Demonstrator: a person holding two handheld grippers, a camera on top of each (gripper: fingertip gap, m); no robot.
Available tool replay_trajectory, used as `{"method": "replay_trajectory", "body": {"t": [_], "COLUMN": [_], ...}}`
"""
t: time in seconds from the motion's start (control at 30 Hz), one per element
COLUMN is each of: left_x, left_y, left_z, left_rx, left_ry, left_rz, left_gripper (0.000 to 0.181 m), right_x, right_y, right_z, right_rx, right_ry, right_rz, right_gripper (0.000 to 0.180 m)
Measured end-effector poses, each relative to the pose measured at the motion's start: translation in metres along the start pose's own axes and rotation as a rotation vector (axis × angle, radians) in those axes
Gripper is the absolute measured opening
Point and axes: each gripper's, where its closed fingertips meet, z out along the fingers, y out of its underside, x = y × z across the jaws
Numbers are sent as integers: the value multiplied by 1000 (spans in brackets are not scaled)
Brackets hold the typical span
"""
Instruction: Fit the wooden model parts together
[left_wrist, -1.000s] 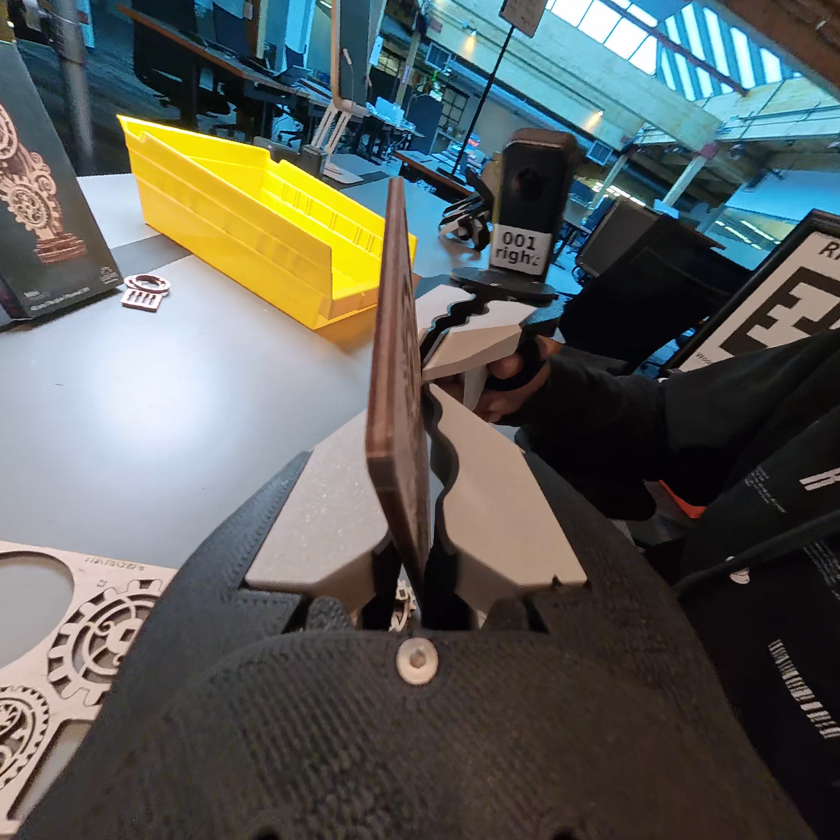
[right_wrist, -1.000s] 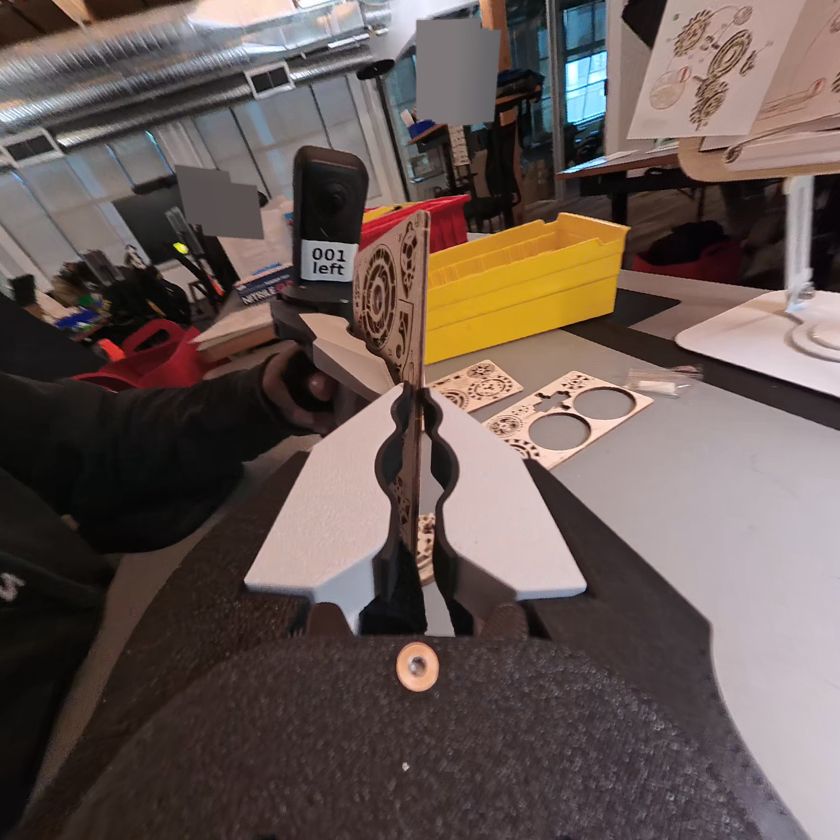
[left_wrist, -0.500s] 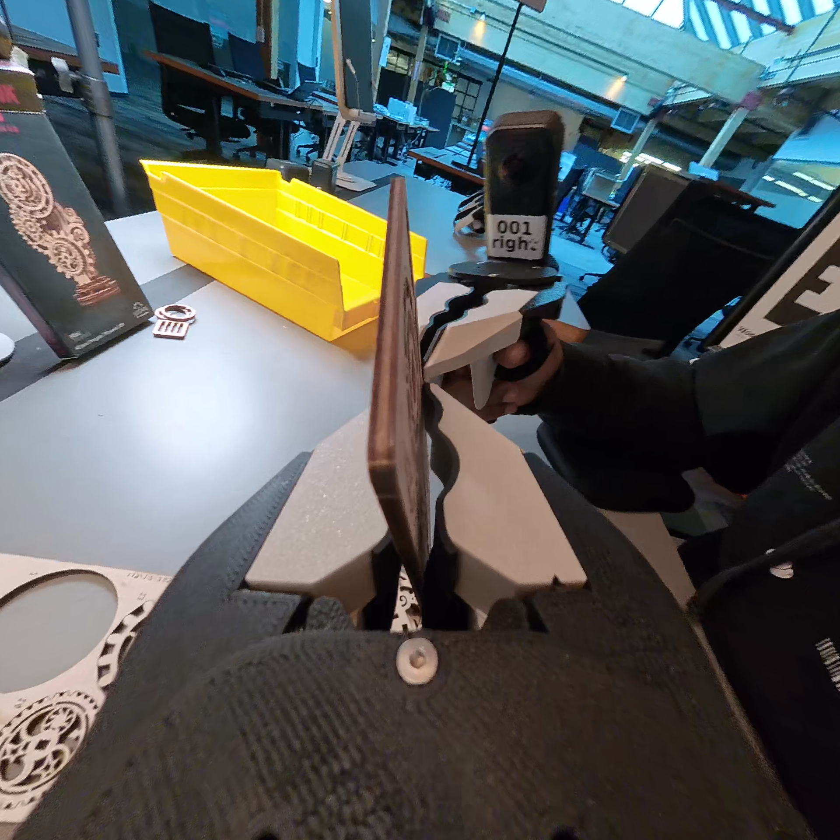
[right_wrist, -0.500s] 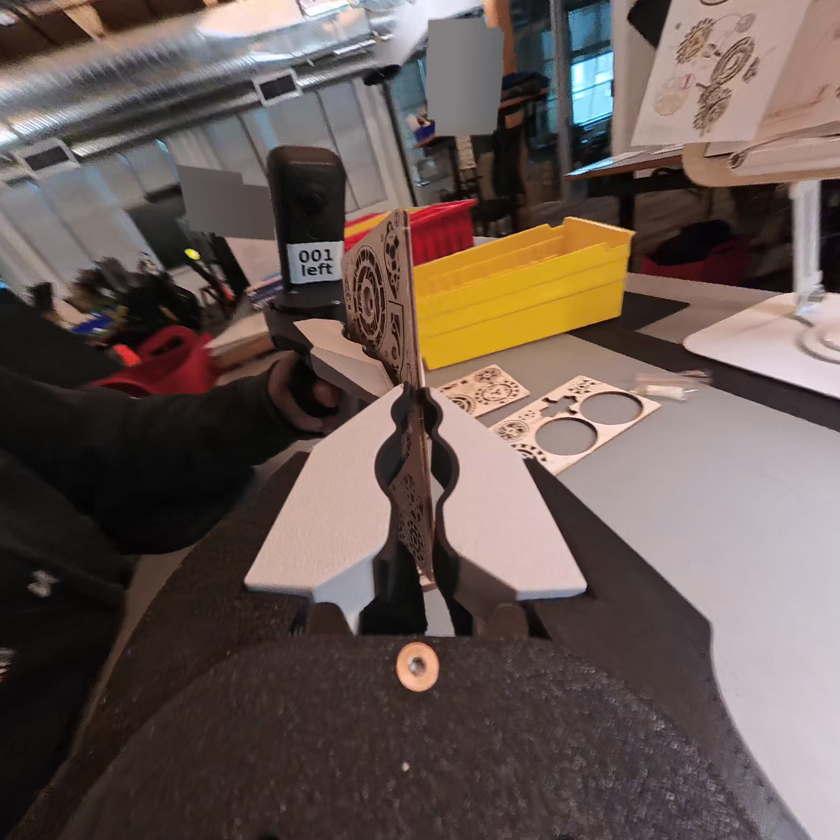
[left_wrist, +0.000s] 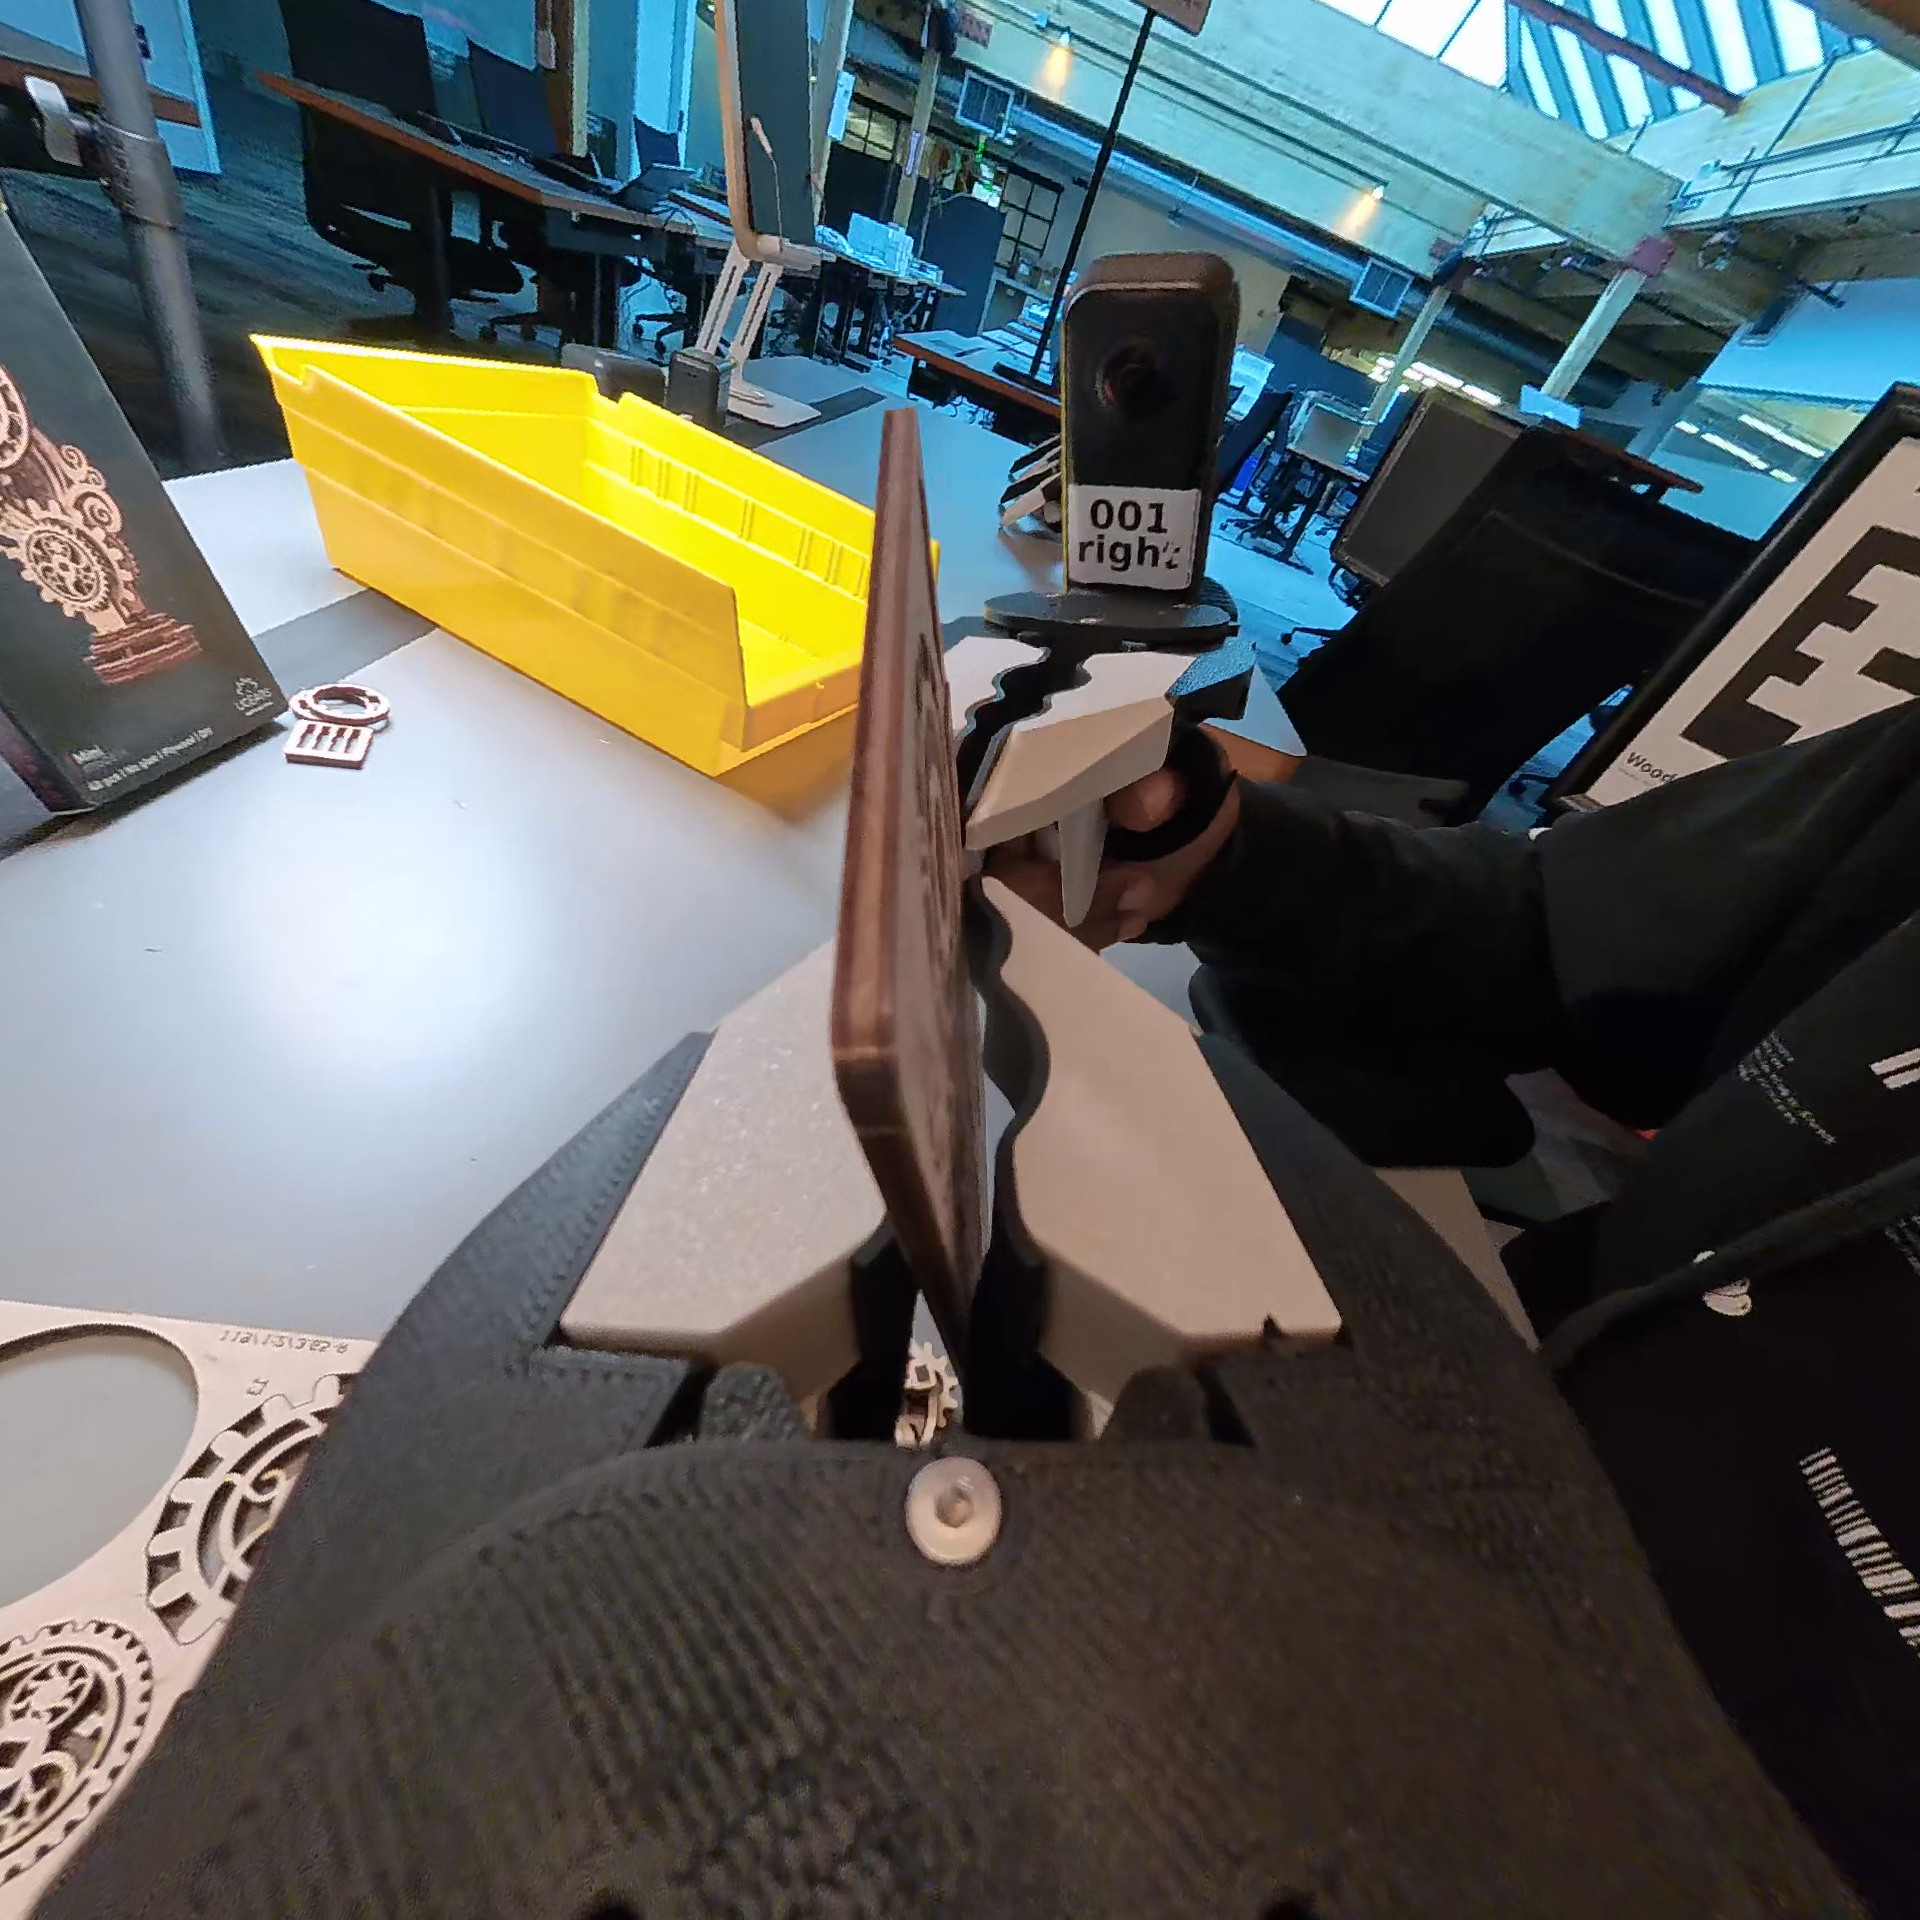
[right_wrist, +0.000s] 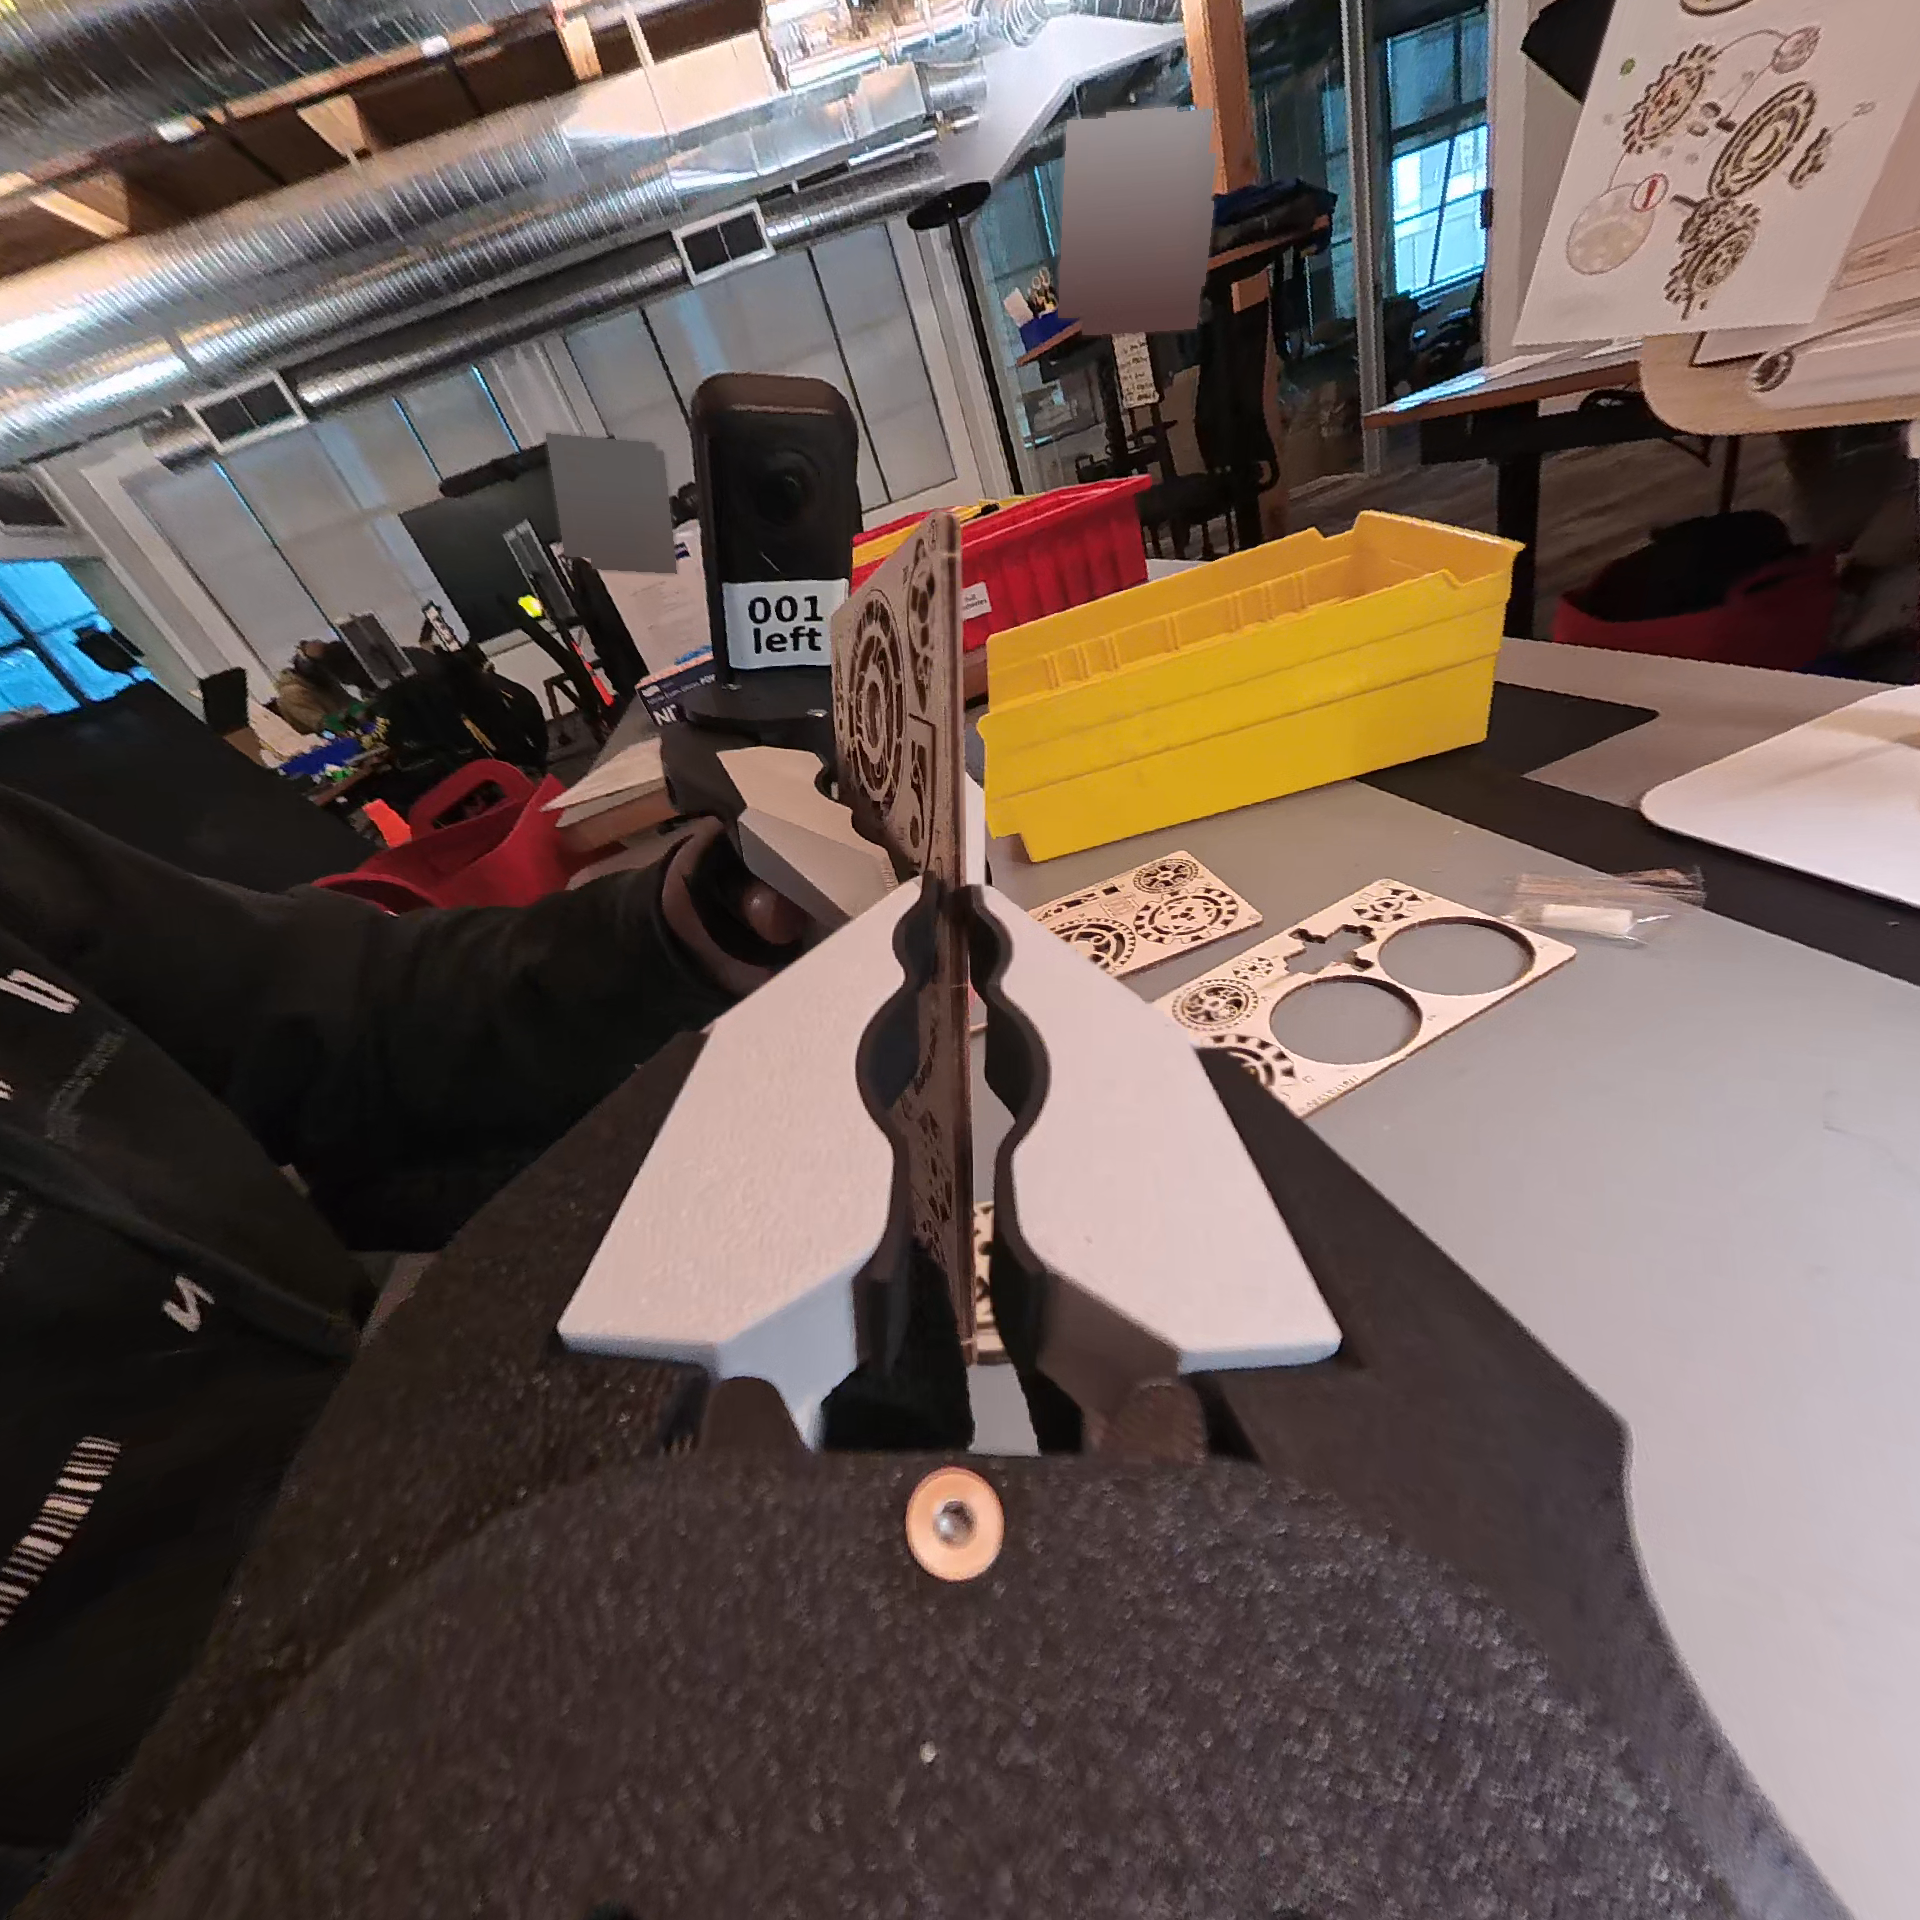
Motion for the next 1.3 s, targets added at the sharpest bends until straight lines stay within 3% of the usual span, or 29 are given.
{"method": "replay_trajectory", "body": {"t": [0.67,1.0,1.3], "left_x": [1,-14,-19], "left_y": [15,16,12], "left_z": [5,4,0], "left_rx": [-161,-185,-139], "left_ry": [-46,-214,-238], "left_rz": [48,120,154], "left_gripper": [1,1,1], "right_x": [0,14,18], "right_y": [16,17,13], "right_z": [-10,-5,1], "right_rx": [-171,-170,-94], "right_ry": [-7,162,261], "right_rz": [-125,-261,-291], "right_gripper": [2,2,1]}}
